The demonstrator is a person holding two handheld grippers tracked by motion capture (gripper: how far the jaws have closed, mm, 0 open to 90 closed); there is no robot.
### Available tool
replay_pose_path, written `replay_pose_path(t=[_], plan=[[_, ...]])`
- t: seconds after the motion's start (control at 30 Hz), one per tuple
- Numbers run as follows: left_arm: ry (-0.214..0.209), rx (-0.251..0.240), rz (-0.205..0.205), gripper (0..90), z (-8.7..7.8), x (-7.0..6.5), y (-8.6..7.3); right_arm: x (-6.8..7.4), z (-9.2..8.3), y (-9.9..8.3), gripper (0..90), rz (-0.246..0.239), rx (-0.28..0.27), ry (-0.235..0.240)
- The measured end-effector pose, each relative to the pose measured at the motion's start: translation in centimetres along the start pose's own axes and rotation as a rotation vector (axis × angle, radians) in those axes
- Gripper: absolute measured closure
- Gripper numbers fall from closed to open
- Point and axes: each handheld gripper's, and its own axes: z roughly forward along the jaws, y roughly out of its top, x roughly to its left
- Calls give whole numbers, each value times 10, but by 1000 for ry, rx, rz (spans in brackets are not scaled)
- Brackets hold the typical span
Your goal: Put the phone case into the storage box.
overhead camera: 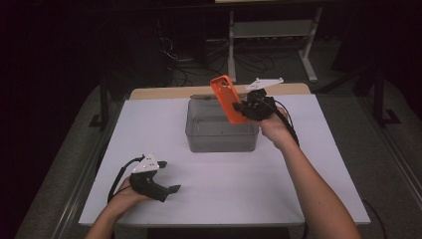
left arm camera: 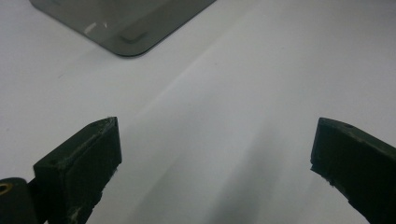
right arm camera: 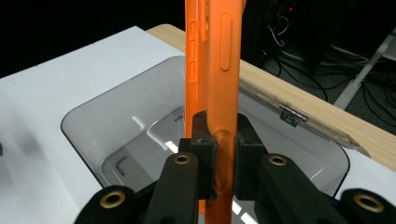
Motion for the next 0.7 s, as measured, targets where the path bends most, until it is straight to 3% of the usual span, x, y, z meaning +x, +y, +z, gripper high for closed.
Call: replay_pose_path(t=[0.5, 0.7], plan=[[2, -1, 13, 15, 1, 1, 1, -4, 16, -4, 804, -6, 92, -14], [-14, -23, 14, 15, 4, 4, 5, -5, 23, -6, 804, -14, 140, -19]])
